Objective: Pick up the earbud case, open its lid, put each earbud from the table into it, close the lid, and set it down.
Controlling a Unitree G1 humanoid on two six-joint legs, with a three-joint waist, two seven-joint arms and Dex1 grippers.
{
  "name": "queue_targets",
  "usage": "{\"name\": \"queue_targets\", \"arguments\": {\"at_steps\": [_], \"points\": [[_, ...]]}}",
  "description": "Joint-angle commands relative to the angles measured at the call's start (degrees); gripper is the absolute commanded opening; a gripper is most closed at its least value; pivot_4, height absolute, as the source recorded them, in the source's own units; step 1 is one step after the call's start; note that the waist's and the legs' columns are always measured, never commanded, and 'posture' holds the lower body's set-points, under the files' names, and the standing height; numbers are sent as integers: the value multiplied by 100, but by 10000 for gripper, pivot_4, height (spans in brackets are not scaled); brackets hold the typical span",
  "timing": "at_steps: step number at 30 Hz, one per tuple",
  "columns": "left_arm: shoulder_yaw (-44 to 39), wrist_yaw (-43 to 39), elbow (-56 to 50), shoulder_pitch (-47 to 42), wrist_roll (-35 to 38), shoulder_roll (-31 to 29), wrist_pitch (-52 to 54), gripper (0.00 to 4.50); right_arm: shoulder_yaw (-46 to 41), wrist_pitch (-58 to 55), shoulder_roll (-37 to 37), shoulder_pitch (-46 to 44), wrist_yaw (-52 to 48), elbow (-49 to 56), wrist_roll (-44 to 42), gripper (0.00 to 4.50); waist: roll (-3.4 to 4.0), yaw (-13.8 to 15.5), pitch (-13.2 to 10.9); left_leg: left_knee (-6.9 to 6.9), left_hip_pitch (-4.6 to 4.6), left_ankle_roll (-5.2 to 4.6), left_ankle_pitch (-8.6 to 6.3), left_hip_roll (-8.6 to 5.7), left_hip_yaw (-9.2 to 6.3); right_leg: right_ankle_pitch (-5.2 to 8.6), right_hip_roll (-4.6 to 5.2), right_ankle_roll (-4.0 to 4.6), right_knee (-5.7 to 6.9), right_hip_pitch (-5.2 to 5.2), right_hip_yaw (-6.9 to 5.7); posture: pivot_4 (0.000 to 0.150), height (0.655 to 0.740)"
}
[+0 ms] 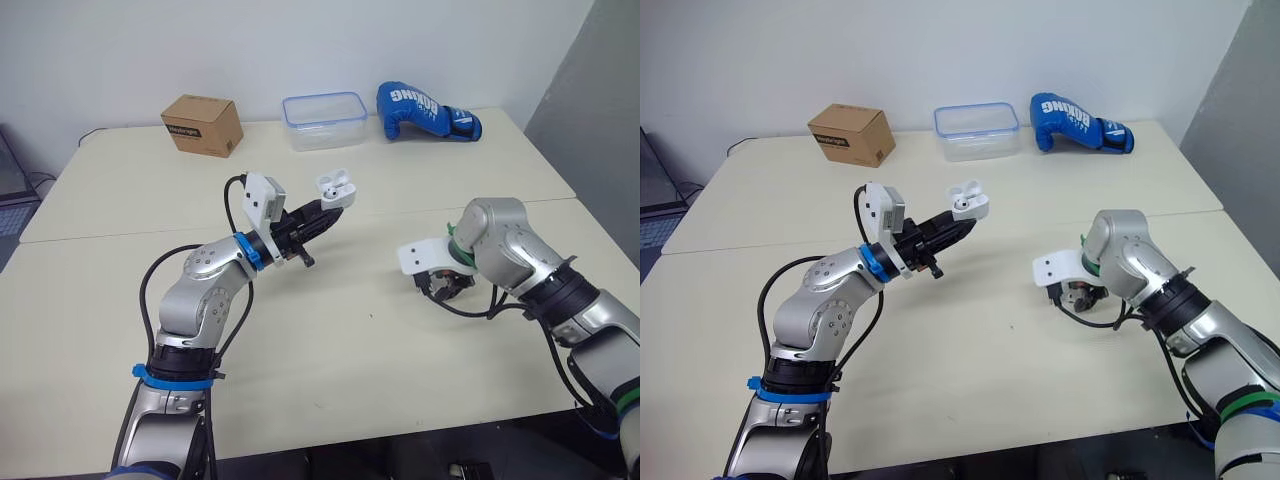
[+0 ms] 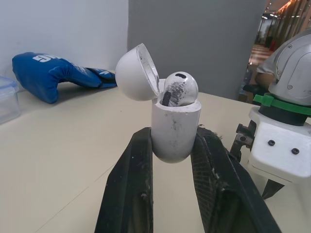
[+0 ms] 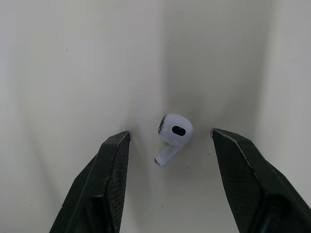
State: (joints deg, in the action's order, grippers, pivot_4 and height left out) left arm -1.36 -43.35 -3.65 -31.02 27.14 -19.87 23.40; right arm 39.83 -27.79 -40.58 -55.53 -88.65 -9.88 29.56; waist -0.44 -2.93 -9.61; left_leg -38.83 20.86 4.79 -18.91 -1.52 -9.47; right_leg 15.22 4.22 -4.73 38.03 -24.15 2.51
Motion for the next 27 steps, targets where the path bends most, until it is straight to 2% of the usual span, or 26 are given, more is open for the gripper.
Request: {"name": "queue_targets", "arguments": {"at_steps": [1,17,20,24,27], "points": [[-5,-29,-207,-34,56,3,-62,7080,6,88,-79,80,-287,154,-27,27694,0,0,0,0,0,0,0,0,0,0,0,0,0,0,0,1500,7400],[-15,-14,-242,-10,52,-25,-39,7080,-1,258,64,46,-205,12,18,27694,-1,-6,1,0,-2,0,0,1,0,0,0,0,1,2,0,1500,7400],[-13,-15,-235,-11,49,-21,-50,7080,-12,279,76,42,-185,2,27,22002,-2,-6,2,0,-3,0,0,1,0,0,0,0,2,2,0,1500,7400],[-9,-14,-226,-14,46,-10,-64,7080,-7,251,104,13,-207,-17,39,8144,-2,-29,2,-3,-5,0,0,1,3,-1,0,0,4,3,2,1500,7400],[-11,-11,-234,-5,50,-6,-65,7080,4,228,113,0,-240,-25,48,8144,-2,-30,2,-3,-6,0,0,2,2,-1,-1,0,5,3,2,1500,7400]]}}
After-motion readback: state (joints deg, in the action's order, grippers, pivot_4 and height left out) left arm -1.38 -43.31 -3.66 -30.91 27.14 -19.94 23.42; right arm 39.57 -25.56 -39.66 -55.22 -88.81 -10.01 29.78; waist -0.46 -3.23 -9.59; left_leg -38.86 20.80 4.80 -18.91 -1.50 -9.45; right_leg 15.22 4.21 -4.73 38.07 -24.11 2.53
